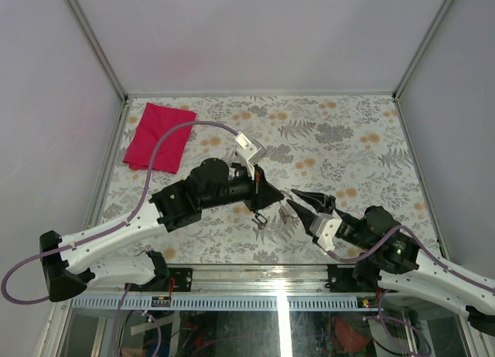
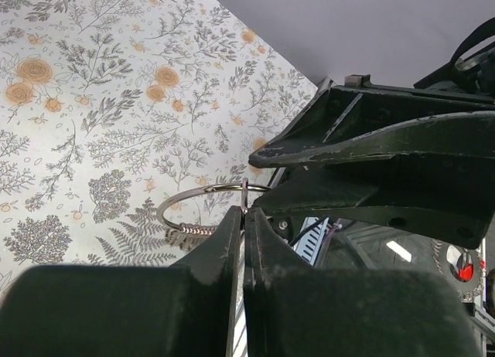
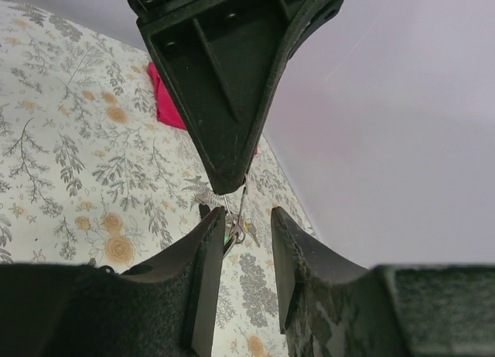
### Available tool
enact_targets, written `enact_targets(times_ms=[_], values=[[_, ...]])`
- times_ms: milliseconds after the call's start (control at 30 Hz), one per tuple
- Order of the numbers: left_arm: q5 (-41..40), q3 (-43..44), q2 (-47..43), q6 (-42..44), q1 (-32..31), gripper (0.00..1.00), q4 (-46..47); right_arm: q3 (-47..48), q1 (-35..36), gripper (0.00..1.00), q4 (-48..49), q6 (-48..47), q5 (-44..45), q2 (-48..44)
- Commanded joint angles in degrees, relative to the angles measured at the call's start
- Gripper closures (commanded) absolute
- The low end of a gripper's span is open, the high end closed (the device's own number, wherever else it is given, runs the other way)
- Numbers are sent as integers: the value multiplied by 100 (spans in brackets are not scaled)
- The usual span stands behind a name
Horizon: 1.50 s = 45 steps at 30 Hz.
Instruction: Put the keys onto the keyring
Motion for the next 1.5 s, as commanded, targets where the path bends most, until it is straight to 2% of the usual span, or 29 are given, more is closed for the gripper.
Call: enact_targets(times_ms=[0, 567, 833, 1067, 1333, 1367, 1467], values=[[161, 117, -84, -58, 34, 100, 489, 304, 43, 64, 13, -226, -175, 137], [198, 78, -126, -69, 29, 100, 462, 354, 37, 70, 183, -289, -189, 326], [198, 77, -110, -69, 29, 100, 462, 346, 42, 79, 196, -306, -179, 357], [169, 75, -108, -67, 29, 100, 448, 372, 42, 100, 119, -324, -200, 316], [158, 92, -100, -85, 48, 100, 453, 420, 43, 100, -30, -334, -187, 279], [171, 102, -91, -89, 47, 99, 458, 436, 43, 100, -48, -325, -179, 285], [181, 100, -84, -95, 55, 88, 462, 474, 39, 100, -75, -312, -140, 291]])
